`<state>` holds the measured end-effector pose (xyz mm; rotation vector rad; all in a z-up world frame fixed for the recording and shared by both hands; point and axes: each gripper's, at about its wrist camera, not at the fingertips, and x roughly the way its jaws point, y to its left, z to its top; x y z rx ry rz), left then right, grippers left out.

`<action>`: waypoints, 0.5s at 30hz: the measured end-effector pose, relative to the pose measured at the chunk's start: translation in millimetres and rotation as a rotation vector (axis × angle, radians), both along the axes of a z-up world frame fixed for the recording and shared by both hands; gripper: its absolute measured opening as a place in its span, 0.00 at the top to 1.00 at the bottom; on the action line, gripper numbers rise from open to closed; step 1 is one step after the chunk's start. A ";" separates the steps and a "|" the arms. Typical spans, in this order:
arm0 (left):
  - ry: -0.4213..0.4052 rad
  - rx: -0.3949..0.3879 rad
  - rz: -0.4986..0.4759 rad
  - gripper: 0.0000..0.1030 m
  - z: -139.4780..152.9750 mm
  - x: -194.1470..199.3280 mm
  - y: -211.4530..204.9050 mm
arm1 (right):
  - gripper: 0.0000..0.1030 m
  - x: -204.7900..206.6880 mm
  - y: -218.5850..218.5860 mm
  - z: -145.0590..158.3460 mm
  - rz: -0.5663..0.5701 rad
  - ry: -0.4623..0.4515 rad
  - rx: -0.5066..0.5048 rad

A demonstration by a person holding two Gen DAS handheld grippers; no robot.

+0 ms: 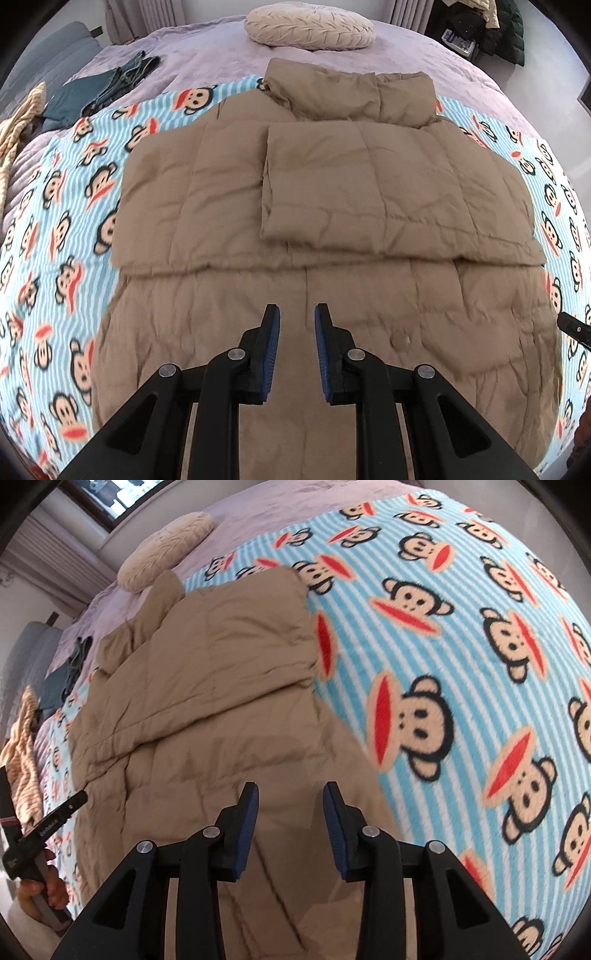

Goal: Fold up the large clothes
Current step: 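Open both tools and withdraw them from the folded jacket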

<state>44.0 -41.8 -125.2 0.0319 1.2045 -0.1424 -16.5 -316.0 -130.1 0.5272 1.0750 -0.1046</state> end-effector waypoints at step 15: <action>-0.019 0.057 0.086 0.00 24.1 -57.5 25.7 | 0.38 -21.2 32.1 9.2 0.045 -0.001 0.036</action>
